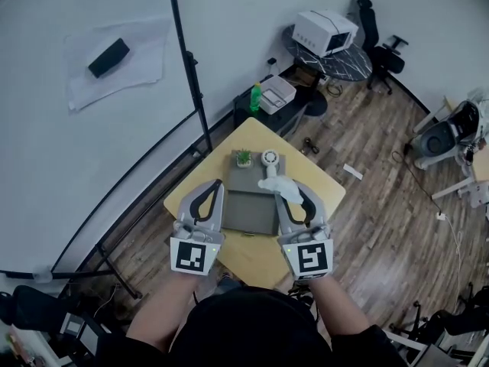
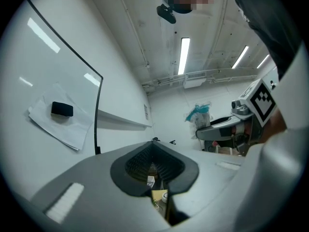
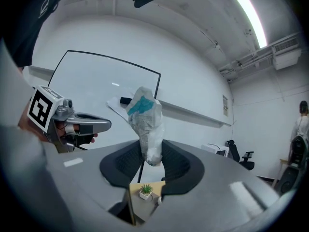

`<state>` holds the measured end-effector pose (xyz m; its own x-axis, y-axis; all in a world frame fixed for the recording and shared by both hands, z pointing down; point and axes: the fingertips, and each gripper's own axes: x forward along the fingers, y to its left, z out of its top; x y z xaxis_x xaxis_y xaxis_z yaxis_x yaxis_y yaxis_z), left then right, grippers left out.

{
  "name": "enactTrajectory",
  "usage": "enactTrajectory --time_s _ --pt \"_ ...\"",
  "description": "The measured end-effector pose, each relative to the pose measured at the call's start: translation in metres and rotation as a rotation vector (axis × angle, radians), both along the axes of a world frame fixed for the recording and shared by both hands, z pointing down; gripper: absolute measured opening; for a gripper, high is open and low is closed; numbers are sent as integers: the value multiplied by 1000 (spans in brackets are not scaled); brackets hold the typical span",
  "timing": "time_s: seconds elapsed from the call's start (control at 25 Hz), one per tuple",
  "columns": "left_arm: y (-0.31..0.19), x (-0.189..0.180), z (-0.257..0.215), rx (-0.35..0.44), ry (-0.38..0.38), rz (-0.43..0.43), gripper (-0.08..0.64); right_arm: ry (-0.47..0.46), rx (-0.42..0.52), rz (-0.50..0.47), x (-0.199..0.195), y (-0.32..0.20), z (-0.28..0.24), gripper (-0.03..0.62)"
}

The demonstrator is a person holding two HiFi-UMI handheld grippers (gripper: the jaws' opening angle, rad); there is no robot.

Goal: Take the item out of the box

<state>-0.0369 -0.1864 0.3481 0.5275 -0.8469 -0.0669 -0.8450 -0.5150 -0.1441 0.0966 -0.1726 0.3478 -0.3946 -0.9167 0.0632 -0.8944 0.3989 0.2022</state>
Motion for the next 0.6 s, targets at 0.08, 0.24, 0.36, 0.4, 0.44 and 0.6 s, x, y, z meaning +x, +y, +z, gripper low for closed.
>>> enactTrajectory --time_s 0.08,0.24,0.36,0.4,0.44,0.6 --pt "2 1 1 3 -2 2 0 4 3 4 1 0 3 117" --pt "5 2 3 -5 0 2 0 -2 -10 10 2 2 10 114" --pt "4 2 4 -7 -3 1 0 1 -14 12 2 1 13 114" --pt "4 1 4 -6 -5 1 0 5 -13 10 1 1 13 112" --pt "4 1 4 -6 -7 0 0 8 -12 9 0 1 13 112" --pt "4 0 3 -9 -6 -3 0 8 -14 12 -1 0 12 112"
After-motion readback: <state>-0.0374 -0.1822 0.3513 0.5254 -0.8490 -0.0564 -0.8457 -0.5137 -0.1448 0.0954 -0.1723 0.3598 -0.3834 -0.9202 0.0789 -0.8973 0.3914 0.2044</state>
